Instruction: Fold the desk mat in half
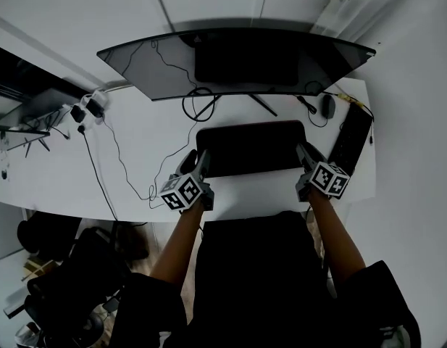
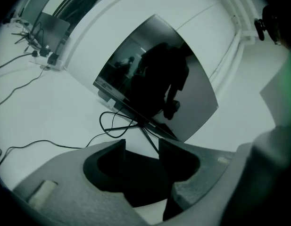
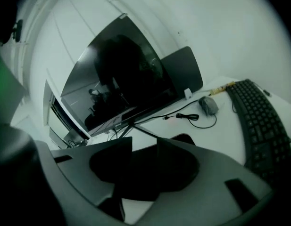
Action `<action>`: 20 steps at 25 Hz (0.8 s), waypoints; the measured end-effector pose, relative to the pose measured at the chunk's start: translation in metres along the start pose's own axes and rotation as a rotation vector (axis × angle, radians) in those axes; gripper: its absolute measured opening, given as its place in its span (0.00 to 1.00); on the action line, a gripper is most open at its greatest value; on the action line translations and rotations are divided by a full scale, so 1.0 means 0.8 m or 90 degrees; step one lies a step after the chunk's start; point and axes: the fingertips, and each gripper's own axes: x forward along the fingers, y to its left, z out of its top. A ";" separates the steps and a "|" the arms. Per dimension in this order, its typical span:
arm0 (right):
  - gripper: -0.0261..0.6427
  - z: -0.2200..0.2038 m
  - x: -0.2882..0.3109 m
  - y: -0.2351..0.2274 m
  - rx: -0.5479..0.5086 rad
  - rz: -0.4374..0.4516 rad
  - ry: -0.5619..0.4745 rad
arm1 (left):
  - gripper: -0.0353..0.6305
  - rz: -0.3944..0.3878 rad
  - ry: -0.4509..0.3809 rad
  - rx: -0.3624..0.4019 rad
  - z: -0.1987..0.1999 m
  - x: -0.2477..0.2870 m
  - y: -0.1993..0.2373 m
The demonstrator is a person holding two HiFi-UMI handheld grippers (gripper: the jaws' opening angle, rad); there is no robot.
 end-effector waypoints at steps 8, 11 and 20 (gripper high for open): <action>0.25 -0.030 -0.082 0.061 -0.144 -0.033 -0.035 | 0.13 -0.074 -0.012 0.058 -0.034 -0.071 -0.044; 0.23 -0.037 -0.105 0.076 -0.162 -0.037 -0.049 | 0.09 -0.122 0.008 0.100 -0.061 -0.077 -0.064; 0.04 -0.076 -0.145 0.134 -0.225 0.001 -0.029 | 0.09 -0.162 -0.014 0.140 -0.062 -0.114 -0.081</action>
